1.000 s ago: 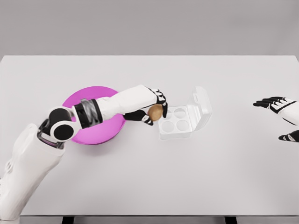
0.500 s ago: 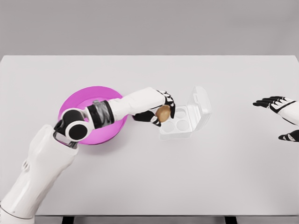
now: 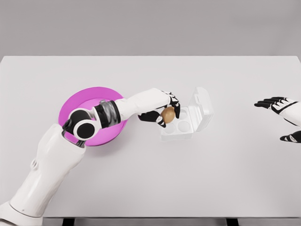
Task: Pack egg into the box and close the box lid
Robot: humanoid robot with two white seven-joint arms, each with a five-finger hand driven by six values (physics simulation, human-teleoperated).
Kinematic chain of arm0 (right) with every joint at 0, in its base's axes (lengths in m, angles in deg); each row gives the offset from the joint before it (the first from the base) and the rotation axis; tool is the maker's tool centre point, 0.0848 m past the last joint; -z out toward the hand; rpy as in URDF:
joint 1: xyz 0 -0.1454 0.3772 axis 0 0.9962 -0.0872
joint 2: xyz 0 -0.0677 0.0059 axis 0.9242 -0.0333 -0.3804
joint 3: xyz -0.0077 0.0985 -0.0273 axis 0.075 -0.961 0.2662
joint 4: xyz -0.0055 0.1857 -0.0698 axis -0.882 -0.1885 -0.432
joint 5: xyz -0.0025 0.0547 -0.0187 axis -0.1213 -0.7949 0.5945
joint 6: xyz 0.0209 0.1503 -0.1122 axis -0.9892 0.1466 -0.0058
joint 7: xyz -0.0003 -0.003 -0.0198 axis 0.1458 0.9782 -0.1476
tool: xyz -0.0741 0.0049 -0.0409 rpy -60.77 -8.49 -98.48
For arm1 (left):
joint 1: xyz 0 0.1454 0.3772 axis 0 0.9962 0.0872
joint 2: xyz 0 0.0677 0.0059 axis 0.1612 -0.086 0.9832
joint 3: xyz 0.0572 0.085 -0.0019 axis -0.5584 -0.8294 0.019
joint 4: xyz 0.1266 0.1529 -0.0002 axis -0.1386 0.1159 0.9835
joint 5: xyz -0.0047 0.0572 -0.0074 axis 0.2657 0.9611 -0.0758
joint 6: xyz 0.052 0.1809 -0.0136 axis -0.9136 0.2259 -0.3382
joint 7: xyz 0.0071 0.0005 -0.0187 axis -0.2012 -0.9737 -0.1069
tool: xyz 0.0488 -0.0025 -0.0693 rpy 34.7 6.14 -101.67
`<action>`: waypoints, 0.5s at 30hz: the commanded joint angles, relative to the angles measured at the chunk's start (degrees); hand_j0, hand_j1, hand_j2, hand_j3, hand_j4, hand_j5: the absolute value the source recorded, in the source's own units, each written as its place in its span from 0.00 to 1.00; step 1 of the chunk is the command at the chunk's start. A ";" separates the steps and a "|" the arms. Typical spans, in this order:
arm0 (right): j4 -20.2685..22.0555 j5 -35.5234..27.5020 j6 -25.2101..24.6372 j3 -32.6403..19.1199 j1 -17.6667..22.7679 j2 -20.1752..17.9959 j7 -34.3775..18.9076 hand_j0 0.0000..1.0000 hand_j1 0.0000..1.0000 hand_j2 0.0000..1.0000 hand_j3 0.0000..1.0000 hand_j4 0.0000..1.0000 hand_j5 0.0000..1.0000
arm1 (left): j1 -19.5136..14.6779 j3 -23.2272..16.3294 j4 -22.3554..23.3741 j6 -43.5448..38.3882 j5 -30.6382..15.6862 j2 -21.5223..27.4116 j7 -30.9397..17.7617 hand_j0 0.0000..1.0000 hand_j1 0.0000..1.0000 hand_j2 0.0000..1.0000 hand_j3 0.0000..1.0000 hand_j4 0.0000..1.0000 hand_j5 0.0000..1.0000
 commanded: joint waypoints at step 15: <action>0.03 -0.39 -0.17 0.00 0.09 -0.06 0.03 1.00 1.00 1.00 1.00 1.00 1.00 | 0.00 -0.26 0.44 -0.31 0.83 -0.91 0.04 0.62 0.62 0.62 0.62 0.62 0.62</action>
